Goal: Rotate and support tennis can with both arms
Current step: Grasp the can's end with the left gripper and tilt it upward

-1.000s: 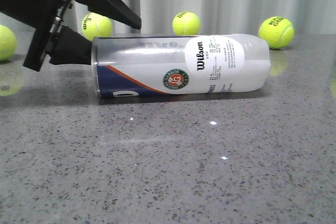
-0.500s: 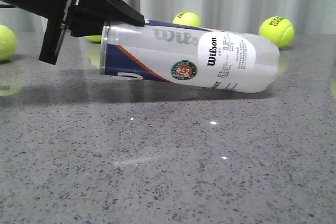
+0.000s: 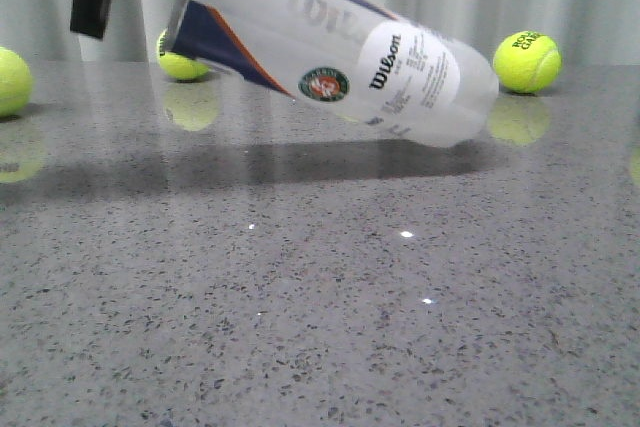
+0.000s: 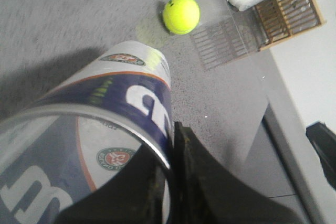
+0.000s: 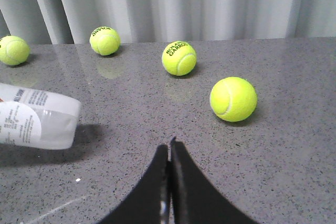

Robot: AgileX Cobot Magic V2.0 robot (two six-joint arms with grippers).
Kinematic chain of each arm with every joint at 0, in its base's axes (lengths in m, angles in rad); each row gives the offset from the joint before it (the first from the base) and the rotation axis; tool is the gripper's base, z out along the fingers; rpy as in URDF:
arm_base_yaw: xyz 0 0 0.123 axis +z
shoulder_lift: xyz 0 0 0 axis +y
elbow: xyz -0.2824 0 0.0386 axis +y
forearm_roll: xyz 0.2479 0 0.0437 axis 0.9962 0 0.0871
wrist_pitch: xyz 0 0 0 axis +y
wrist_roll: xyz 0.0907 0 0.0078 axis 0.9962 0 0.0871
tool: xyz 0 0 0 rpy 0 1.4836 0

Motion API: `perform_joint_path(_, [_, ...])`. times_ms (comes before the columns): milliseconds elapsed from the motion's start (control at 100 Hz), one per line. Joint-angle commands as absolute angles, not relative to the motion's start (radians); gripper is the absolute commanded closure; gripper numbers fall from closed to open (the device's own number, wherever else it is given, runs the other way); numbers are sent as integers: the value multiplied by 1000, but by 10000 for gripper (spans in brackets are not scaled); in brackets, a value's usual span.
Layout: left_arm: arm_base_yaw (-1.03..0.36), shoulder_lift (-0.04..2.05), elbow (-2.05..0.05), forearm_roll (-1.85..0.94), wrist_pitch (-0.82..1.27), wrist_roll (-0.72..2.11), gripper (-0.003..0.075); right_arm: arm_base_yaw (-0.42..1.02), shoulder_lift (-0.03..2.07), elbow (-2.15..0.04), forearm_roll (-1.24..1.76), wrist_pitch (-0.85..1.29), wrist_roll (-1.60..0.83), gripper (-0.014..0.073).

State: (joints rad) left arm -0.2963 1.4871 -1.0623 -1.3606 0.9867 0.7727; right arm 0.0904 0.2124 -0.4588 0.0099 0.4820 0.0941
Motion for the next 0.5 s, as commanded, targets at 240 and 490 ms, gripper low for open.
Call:
perform_joint_path(240, [-305, 1369, -1399, -893, 1063, 479, 741, 86, 222, -480, 0, 396, 90, 659])
perform_joint_path(490, [-320, 1368, -1547, -537, 1212, 299, 741, 86, 222, -480, 0, 396, 90, 659])
